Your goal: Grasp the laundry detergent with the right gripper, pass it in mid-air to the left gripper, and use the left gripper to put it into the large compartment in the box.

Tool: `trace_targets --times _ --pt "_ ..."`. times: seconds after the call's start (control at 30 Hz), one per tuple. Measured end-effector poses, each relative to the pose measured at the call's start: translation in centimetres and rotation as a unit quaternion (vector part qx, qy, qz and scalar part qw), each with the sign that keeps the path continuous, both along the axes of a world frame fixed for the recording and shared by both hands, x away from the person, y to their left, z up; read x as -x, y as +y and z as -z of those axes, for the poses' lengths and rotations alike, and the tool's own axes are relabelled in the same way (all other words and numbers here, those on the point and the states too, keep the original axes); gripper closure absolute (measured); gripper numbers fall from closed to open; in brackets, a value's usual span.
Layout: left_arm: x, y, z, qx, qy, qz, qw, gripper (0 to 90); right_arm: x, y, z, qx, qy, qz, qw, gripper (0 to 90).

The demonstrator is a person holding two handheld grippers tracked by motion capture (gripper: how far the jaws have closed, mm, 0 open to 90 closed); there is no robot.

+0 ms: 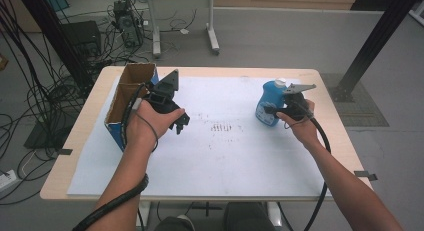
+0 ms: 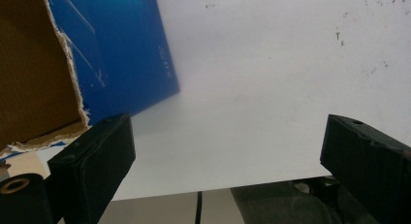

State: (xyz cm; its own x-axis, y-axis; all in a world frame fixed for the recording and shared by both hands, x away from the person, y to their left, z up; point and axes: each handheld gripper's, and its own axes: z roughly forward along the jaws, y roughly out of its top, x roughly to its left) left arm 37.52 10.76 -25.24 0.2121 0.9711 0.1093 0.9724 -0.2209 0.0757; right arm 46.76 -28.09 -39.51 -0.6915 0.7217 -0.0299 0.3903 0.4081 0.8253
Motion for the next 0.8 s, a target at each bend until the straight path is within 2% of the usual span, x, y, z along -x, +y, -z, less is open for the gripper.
trace_targets --times 0.8 --pt "-0.84 -0.39 -0.45 0.001 -0.003 0.011 0.9999 5.9 -0.07 -0.07 -0.05 -0.003 0.004 -0.002 1.0000 43.1"
